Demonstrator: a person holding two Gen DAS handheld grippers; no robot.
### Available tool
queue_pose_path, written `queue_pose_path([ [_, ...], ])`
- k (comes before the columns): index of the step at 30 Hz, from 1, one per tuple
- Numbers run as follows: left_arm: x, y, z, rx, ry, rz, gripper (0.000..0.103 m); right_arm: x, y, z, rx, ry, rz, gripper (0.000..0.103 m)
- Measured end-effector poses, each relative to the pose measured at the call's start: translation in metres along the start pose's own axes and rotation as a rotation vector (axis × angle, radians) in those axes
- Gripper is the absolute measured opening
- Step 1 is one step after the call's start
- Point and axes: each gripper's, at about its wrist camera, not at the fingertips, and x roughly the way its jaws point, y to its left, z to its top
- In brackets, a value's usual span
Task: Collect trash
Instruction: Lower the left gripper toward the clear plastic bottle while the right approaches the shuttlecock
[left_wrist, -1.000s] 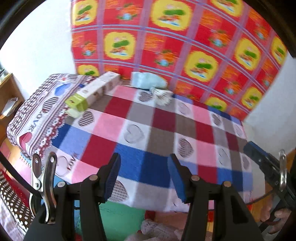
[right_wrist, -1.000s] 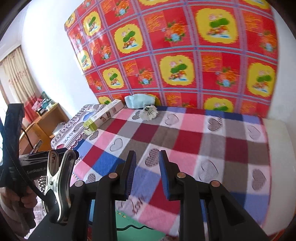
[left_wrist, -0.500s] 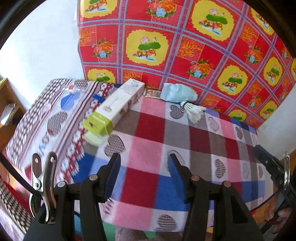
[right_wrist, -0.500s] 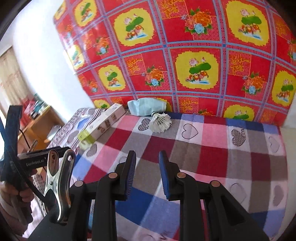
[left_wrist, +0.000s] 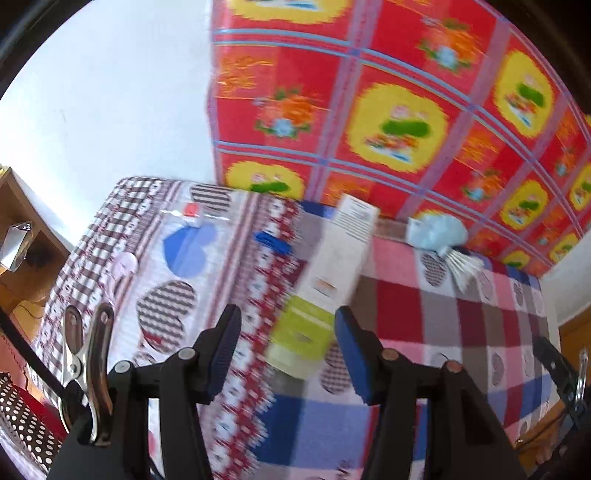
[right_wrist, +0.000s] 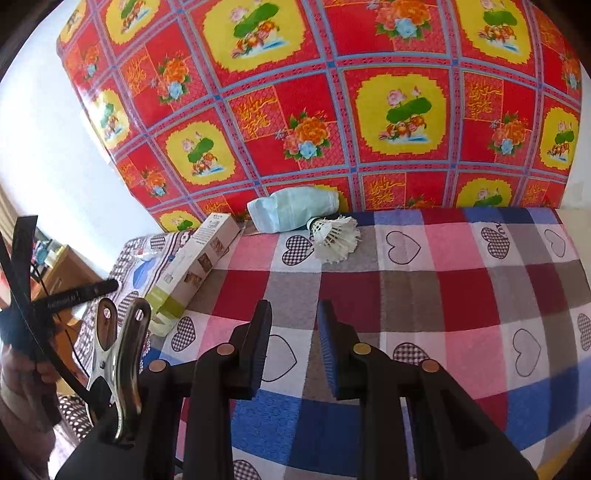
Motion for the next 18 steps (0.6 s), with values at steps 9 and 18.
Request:
queue_pose_path([
  [9,0.042,0.044,0.053,-0.036,0.008,0.051,0.056,0.022,0.017,0.006,-0.006,0.047,-0.052,0.027],
  [18,0.106,0.062,0.096,-0.243,0.073,0.056,0.056,0.046,0.018,0.011,0.018,0.079,-0.063,0.027],
])
